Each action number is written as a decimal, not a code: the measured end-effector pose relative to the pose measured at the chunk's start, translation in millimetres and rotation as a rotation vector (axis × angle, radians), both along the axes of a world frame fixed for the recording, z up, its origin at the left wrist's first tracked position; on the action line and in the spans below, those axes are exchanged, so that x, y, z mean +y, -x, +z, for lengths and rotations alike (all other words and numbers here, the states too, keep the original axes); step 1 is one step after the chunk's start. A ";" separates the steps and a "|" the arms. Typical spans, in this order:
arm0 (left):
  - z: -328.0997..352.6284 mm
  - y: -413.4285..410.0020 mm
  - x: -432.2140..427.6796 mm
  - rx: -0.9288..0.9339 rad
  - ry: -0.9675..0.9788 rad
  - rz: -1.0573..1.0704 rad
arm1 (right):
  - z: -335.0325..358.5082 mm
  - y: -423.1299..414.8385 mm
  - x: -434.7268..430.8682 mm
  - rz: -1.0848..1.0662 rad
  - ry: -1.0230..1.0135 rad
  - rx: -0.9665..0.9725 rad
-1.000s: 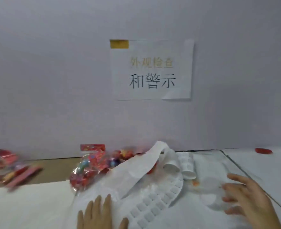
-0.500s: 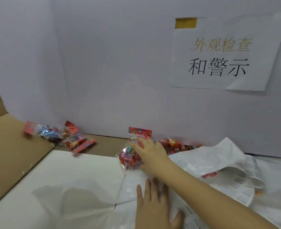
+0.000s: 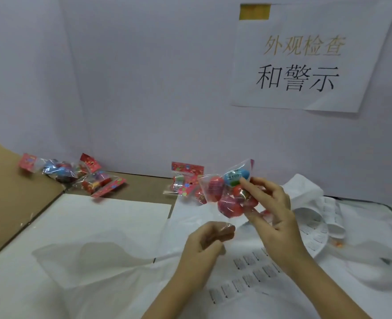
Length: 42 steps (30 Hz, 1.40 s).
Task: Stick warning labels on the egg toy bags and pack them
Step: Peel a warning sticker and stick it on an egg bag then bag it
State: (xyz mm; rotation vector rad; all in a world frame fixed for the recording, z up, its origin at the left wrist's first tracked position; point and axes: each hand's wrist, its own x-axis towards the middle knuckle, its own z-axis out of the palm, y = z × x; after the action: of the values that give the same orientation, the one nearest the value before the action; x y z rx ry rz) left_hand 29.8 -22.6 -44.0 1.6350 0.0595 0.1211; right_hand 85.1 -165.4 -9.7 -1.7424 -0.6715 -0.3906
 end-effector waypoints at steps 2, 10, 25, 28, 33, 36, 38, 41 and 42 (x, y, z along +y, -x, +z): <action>0.5 0.3 -1.0 0.035 0.186 -0.055 | 1.8 12.7 -22.9 0.068 -0.079 0.113; 6.2 14.1 -19.4 0.169 0.314 -0.156 | -20.4 44.0 -53.8 0.001 -0.129 0.381; 5.6 24.4 -36.9 0.123 0.288 -0.034 | -40.4 48.4 -41.7 0.044 -0.454 0.813; 6.0 23.9 -39.1 0.144 0.319 0.036 | -39.6 48.7 -41.2 0.006 -0.421 0.765; 4.4 23.1 -40.8 0.213 0.425 0.092 | -38.8 50.2 -39.2 -0.041 -0.378 0.725; 3.8 23.6 -41.7 0.227 0.453 0.113 | -37.6 49.8 -39.2 0.016 -0.403 0.786; 4.0 23.5 -39.7 0.201 0.480 0.115 | -37.0 50.5 -39.1 0.068 -0.356 0.846; 4.6 23.3 -37.2 0.168 0.480 0.105 | -37.4 51.5 -40.2 0.079 -0.301 0.862; 5.4 23.2 -37.8 0.166 0.479 0.093 | -37.8 50.9 -40.8 0.069 -0.306 0.854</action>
State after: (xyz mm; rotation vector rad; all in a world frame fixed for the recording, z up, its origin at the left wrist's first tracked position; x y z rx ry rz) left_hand 6.6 -60.4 -38.6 1.1601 0.2719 0.0368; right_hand 34.3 -206.2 -47.5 -1.4031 -0.0424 0.2919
